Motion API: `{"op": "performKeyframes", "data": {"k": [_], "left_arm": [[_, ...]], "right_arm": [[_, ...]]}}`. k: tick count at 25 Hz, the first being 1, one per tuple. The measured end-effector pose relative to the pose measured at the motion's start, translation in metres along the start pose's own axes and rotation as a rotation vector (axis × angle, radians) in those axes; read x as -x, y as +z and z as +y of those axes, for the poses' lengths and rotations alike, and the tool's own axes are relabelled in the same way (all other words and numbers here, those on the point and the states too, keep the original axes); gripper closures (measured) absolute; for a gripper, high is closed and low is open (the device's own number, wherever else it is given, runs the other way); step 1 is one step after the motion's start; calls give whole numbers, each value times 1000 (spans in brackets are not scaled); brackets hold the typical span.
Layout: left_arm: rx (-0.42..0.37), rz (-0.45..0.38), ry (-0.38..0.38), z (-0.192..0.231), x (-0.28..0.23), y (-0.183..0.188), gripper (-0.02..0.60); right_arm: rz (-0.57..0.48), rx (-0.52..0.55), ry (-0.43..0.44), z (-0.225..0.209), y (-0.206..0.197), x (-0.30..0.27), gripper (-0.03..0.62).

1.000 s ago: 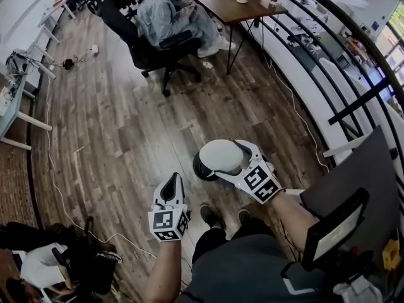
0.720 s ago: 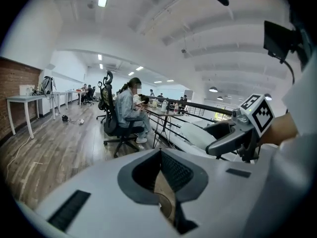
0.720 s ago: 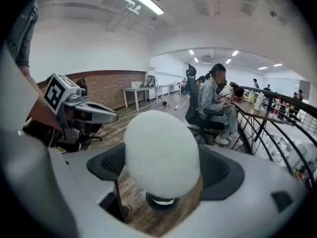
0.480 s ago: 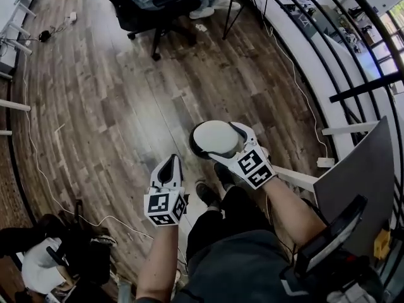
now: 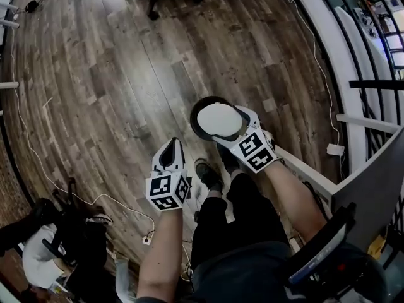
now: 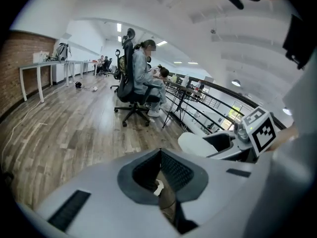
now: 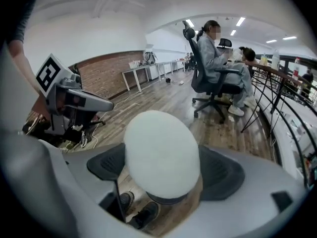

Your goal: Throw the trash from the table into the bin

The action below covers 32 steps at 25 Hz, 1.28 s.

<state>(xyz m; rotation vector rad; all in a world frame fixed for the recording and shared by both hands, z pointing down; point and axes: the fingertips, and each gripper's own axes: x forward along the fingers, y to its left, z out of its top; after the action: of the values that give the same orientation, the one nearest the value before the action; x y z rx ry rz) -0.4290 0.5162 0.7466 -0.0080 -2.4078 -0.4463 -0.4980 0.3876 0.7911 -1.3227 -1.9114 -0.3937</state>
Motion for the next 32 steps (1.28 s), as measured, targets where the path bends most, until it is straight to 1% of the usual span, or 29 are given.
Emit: {"op": "performKeyframes", "data": {"k": [4,8,10,14,20,22,26,29,32], "left_arm": [[33,53,7,14,-32,-43,571],[77,106,44,32,-56,-85,571],[93,122,51,36,-64,-103,571],[100,141,36,42,-86,-135,571],[147,191,59,65,-121,-187,571],[150,207,63,71,-134,-200,571],[120,240,48,80,-154,-222,571],[114,258,42,87,-167,-235,571],[106,255,38,92,-176,-241,571]], "right_arm": [[50,-23,20,-1,-40,-41,123],[88,-30,46,3,-76,-74,123],[108,-29,59,5,-95,-90,123],[155,-39,73,4,-134,-122,123],[232,-26,94,4,-190,-172,123],[252,-25,101,1,-203,-187,123],[297,-11,108,1,-225,-211,123],[351,24,100,-2,-242,-227,123],[393,60,98,-3,-253,-243,123]]}}
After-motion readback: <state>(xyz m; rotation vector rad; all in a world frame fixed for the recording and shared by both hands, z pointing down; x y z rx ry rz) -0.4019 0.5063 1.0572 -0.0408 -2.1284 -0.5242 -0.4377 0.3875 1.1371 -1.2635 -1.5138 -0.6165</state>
